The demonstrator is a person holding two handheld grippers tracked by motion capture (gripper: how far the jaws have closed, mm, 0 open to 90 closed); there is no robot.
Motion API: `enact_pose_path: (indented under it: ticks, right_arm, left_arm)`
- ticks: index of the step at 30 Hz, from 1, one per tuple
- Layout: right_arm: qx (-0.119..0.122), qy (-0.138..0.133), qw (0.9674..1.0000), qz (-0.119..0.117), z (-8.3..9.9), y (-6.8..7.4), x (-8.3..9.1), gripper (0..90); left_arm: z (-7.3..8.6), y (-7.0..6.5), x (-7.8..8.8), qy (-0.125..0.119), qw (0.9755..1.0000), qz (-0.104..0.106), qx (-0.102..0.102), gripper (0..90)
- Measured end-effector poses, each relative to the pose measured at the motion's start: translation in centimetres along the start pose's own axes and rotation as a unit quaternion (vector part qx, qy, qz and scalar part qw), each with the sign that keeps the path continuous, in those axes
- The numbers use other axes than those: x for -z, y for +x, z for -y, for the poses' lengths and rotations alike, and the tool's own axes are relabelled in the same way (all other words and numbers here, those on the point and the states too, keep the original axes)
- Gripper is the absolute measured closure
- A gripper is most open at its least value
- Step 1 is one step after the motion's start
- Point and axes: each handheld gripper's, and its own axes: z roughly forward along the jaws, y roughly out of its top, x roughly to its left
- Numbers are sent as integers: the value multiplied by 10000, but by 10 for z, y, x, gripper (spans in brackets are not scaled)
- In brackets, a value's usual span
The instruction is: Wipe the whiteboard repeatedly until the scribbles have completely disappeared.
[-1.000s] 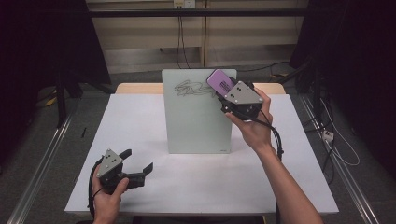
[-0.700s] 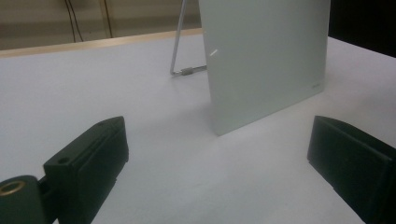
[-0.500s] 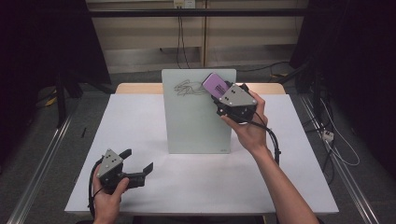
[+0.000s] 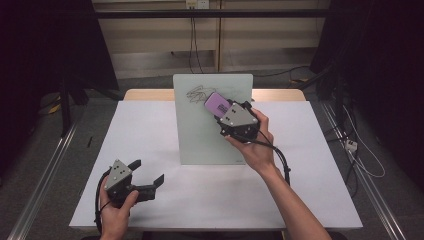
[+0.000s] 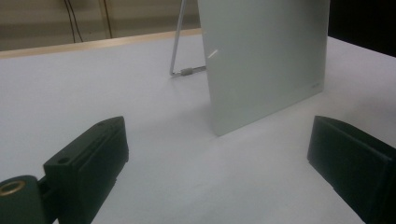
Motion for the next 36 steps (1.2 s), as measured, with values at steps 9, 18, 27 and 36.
enact_pose_path:
  ticks: [9,18,27,36]
  right_arm:
    - [-328,-77,9991,263,-7,-24,7,417]
    - [-391,-77,9979,505,-13,-35,7,417]
    - [-300,2,9994,144,-8,5,-8,418]
    - [-329,54,9994,-81,-4,9,-7,417]
  left_arm:
    - [0,1,1,-16,10000,-16,4,51]
    - [1,0,1,-19,10000,-5,31,52]
    - [1,2,2,-3,10000,-22,3,51]
    - [0,0,1,-8,10000,-1,8,52]
